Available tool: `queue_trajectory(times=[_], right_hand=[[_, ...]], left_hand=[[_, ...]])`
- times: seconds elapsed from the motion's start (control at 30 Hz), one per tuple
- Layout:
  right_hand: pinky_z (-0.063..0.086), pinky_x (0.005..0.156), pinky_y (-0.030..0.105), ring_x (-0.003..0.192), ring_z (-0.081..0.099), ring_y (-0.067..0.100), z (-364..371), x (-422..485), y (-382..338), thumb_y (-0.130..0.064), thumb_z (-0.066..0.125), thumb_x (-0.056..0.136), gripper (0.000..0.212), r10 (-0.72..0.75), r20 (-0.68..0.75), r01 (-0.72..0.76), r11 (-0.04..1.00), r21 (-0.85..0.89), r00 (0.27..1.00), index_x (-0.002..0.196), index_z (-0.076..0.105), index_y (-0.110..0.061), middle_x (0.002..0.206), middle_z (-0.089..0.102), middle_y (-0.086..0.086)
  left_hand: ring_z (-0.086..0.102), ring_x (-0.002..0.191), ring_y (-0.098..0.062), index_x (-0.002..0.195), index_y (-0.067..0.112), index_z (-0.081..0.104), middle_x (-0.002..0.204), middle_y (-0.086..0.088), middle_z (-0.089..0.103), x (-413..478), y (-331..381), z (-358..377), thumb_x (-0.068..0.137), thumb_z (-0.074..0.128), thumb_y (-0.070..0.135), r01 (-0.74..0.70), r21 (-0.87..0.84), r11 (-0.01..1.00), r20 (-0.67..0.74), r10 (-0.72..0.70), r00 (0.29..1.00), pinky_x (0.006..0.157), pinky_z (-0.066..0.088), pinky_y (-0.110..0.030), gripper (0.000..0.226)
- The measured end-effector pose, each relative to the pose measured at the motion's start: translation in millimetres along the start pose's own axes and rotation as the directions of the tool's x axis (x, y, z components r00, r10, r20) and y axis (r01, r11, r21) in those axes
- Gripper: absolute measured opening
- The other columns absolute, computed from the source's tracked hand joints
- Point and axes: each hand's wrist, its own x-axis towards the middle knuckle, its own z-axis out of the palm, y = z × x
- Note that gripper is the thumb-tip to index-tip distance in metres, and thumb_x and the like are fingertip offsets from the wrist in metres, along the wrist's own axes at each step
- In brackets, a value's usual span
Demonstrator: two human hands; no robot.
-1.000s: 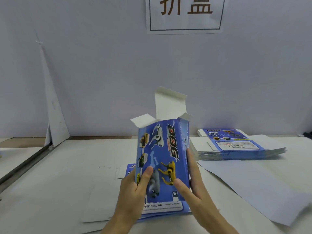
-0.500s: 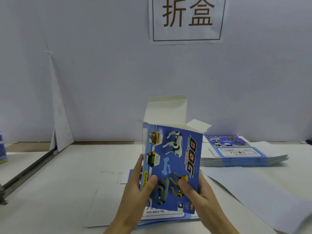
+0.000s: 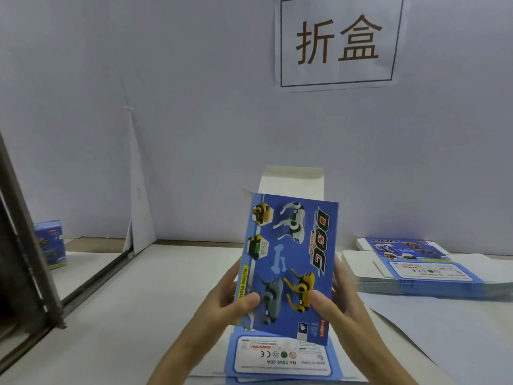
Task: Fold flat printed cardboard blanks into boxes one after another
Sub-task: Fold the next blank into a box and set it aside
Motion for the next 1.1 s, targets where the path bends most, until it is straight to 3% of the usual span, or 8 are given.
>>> queue_trajectory(times=[0.27,0.4,0.5,0.63,0.7,0.87,1.0,1.1], right_hand=[[0.053,0.08,0.019,0.107,0.063,0.001,-9.7,16.5,3.3,-0.073,0.047,0.066,0.072,0.105,0.135,-0.056,0.944,-0.325,0.985,0.133,0.031,-0.054,0.131,0.054,-0.019],[0.054,0.08,0.021,0.102,0.066,0.007,-11.4,18.6,15.7,-0.057,0.045,0.079,0.052,0.114,0.126,-0.068,0.943,-0.325,0.985,0.131,0.038,-0.053,0.119,0.063,-0.02],[0.055,0.076,0.02,0.102,0.067,0.009,-9.7,21.0,20.0,-0.06,0.045,0.079,0.05,0.122,0.13,-0.072,0.94,-0.333,0.984,0.128,0.042,-0.053,0.115,0.064,-0.025],[0.053,0.084,0.025,0.098,0.067,0.006,-10.6,19.7,30.7,-0.057,0.048,0.089,0.039,0.171,0.101,-0.121,0.917,-0.38,0.98,0.124,0.054,-0.042,0.111,0.068,-0.018],[0.05,0.082,0.015,0.096,0.066,-0.001,-13.5,15.9,34.4,-0.039,0.054,0.088,0.032,0.175,0.072,-0.119,0.867,-0.483,0.982,0.119,0.058,-0.038,0.109,0.068,-0.017],[0.034,0.083,-0.002,0.105,0.049,-0.011,-32.0,8.2,45.4,-0.035,0.051,0.097,0.029,0.183,0.144,0.029,0.517,-0.855,0.972,0.125,0.049,-0.041,0.123,0.05,-0.025],[0.02,0.081,-0.01,0.113,0.042,-0.014,-33.9,14.5,59.6,-0.041,0.049,0.097,0.029,0.216,0.197,0.111,0.357,-0.928,0.956,0.126,0.052,-0.041,0.132,0.044,-0.026],[0.021,0.093,-0.004,0.128,0.035,-0.008,-20.2,25.9,78.4,-0.041,0.047,0.098,0.03,0.191,0.236,0.157,0.356,-0.921,0.953,0.128,0.052,-0.042,0.141,0.039,-0.024]], left_hand=[[0.072,0.091,-0.022,0.111,0.03,0.067,0.106,-0.003,0.072,-23.7,9.3,-70.0,0.065,0.083,0.037,-0.106,-0.186,0.977,-0.471,0.006,0.882,0.067,0.059,-0.04,0.05],[0.059,0.118,-0.022,0.133,0.018,0.05,0.127,-0.003,0.061,5.5,69.5,-140.3,0.077,0.054,0.062,-0.388,-0.318,0.865,-0.655,0.096,0.75,0.106,0.039,-0.05,0.072],[0.028,0.142,-0.025,0.153,0.021,0.015,0.153,-0.002,0.029,28.8,72.2,-128.6,0.086,0.065,0.037,-0.111,0.106,0.988,-0.735,0.153,0.66,0.112,0.028,-0.041,0.085],[0.026,0.142,-0.012,0.142,0.036,0.035,0.152,0.004,0.032,33.9,-4.0,-55.6,0.094,0.056,0.04,0.073,0.64,0.765,-0.173,0.05,0.984,0.115,0.017,-0.029,0.052],[0.016,0.144,-0.008,0.142,0.037,0.04,0.156,0.008,0.025,27.7,-40.1,-29.8,0.091,0.051,0.057,0.049,0.83,0.556,0.083,-0.209,0.974,0.116,-0.001,-0.037,0.056],[0.042,0.126,-0.011,0.129,0.026,0.058,0.135,0.005,0.049,27.8,-59.8,-24.0,0.094,0.054,0.041,0.06,0.867,0.494,-0.074,0.01,0.997,0.11,0.029,-0.026,0.038],[0.054,0.096,-0.025,0.102,0.012,0.065,0.103,-0.006,0.054,37.1,-59.7,-81.5,0.082,0.072,0.015,0.207,0.883,0.42,-0.423,0.525,0.738,0.083,0.044,-0.03,0.021],[0.045,0.108,-0.038,0.115,0.001,0.053,0.116,-0.02,0.048,61.1,-53.7,-121.9,0.08,0.075,0.03,0.53,0.525,0.666,-0.83,0.265,0.49,0.084,0.04,-0.041,0.05]])
